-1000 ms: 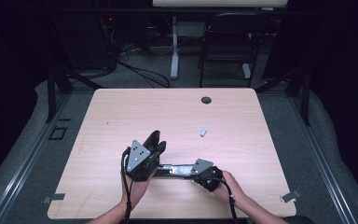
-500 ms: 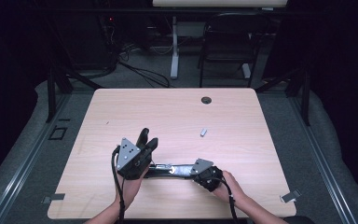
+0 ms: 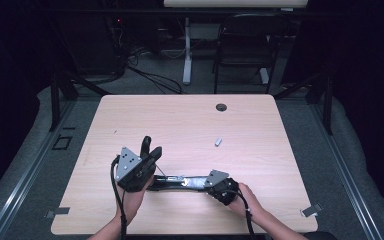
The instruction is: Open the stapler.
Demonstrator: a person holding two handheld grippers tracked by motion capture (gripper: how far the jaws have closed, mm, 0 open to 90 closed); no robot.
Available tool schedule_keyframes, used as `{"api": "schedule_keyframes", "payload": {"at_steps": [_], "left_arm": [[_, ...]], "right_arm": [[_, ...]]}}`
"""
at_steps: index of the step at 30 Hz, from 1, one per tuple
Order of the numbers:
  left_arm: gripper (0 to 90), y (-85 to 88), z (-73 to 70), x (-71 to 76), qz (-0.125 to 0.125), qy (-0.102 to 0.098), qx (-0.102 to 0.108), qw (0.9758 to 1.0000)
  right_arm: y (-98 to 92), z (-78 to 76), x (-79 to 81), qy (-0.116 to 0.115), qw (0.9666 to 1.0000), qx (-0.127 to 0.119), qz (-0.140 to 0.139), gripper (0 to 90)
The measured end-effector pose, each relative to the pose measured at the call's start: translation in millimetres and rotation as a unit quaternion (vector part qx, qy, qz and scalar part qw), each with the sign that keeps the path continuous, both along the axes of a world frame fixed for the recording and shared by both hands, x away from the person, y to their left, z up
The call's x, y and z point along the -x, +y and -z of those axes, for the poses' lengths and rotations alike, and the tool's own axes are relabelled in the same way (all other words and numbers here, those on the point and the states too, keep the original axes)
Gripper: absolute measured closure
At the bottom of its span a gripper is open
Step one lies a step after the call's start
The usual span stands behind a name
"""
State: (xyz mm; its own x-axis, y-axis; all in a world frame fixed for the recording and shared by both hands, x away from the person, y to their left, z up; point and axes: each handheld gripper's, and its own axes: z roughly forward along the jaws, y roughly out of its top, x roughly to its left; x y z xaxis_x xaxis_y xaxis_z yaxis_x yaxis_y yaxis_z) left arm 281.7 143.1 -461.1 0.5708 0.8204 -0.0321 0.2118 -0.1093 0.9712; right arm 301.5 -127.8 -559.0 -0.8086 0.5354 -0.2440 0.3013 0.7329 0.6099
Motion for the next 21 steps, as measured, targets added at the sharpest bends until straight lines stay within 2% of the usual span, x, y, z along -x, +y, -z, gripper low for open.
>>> {"api": "schedule_keyframes", "payload": {"at_steps": [5, 6, 21], "left_arm": [[89.9, 2.9, -0.9, 0.7, 0.005, -0.004, -0.013, 0.9999], [89.9, 3.1, -1.0, 0.7, 0.005, -0.005, -0.014, 0.9999], [89.9, 12.0, -2.3, 1.5, -0.004, -0.004, -0.014, 0.9999]], "right_arm": [[-0.2, -0.6, -0.1, -0.001, 1.0, 0.006, -0.002, 90.0], [0.0, 0.3, 0.0, -0.001, 1.0, -0.001, -0.001, 90.0], [-1.8, -0.8, -2.3, 0.007, 1.0, -0.002, -0.004, 90.0]]}}
